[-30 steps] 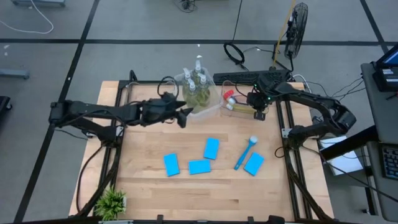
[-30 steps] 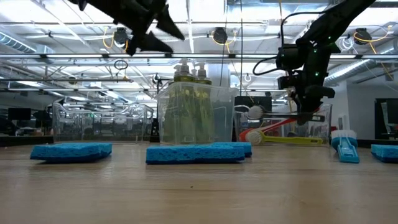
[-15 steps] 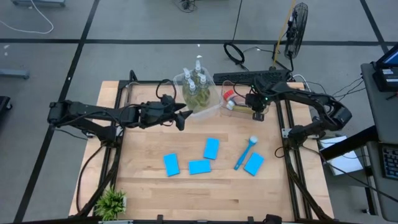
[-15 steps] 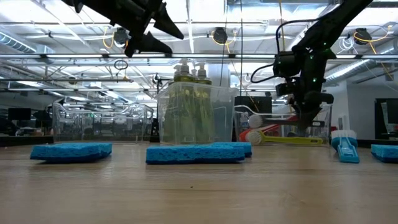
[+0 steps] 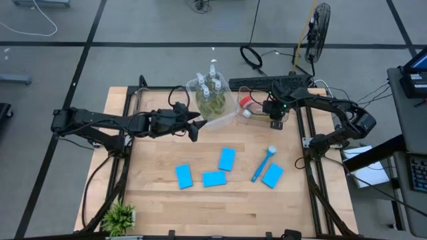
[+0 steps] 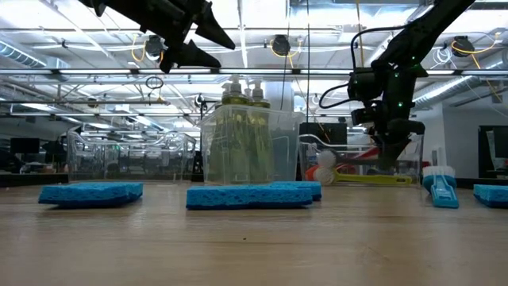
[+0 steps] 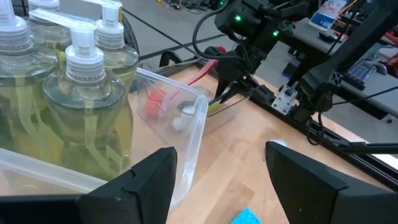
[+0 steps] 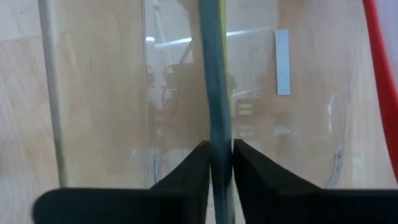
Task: Pick & Place Kitchen Sink Supplies
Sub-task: Put the gray toilet brush into the right transparent bin, then put the blue toilet brush into the right transparent bin
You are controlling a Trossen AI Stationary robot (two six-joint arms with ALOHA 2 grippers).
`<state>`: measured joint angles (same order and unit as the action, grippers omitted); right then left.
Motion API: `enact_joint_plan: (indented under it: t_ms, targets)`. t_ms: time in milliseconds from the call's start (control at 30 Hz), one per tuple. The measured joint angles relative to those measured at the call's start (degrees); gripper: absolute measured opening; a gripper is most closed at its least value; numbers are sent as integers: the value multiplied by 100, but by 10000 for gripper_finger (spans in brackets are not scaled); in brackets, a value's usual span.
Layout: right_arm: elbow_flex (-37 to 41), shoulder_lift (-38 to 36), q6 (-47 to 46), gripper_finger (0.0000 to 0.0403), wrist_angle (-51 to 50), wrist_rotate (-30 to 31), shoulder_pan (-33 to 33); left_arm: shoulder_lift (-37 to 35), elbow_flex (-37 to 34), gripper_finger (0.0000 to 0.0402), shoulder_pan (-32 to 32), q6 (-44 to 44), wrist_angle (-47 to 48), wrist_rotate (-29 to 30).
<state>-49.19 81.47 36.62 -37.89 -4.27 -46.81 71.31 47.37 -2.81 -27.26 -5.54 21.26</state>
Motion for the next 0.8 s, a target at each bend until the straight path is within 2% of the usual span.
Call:
enact_joint_plan:
  t_ms: [167, 367, 533, 667, 800]
  targets:
    - [0, -35, -15, 111, -2, 45, 2, 1, 0, 251, 0, 56, 6, 0]
    - [0, -428, -37, 162, 168, 949, 119, 2, 4, 251, 0, 104, 25, 0]
    - [0, -1103, -106, 180, 408, 1547, 368, 2, 4, 251, 0, 109, 24, 0]
    - [0, -1791, -724, 182, 579, 1624, 682, 2, 4, 251, 0, 108, 20, 0]
    - [0, -2531, -1939, 179, 679, 1598, 1162, 2, 7, 251, 0, 104, 20, 0]
